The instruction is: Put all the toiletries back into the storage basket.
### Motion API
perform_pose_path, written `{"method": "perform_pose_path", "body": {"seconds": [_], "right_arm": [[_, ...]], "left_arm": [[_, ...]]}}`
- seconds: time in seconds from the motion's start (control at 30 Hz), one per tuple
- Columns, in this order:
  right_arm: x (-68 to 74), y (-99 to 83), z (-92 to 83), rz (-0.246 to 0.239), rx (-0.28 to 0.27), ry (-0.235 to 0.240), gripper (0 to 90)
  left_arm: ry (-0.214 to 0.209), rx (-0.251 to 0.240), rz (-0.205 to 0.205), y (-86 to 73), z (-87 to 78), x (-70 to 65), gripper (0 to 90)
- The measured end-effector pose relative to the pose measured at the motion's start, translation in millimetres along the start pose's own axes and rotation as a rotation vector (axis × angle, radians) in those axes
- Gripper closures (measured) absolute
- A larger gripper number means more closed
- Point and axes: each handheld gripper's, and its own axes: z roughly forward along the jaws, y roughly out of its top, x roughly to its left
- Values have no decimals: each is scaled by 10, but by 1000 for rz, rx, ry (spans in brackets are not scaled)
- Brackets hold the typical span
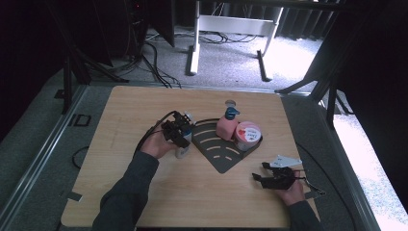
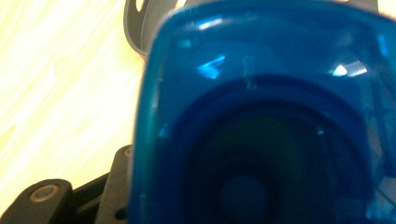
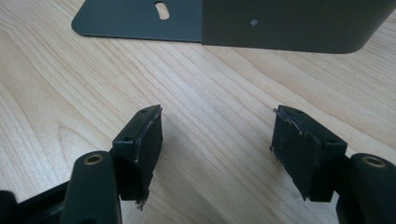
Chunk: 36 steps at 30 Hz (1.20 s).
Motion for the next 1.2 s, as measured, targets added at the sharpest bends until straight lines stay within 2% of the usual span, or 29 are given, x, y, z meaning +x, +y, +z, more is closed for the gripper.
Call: {"method": "perform_pose_path", "body": {"seconds": [0.17,0.43,0.87,1.2], "right_arm": [[0,0,0,-1,0,0,332],[0,0,0,0,0,0,332],[0,0,0,-1,0,0,332],[0,0,0,-1,-1,-1,332]], "left_arm": [[-7,-20,-13,-12,-54,12,552],[4,-25,-6,18,-120,-11,552],[4,-62,-23,57,-263,-17,552],[-12,-88,-25,126,-335,-7,552]]}}
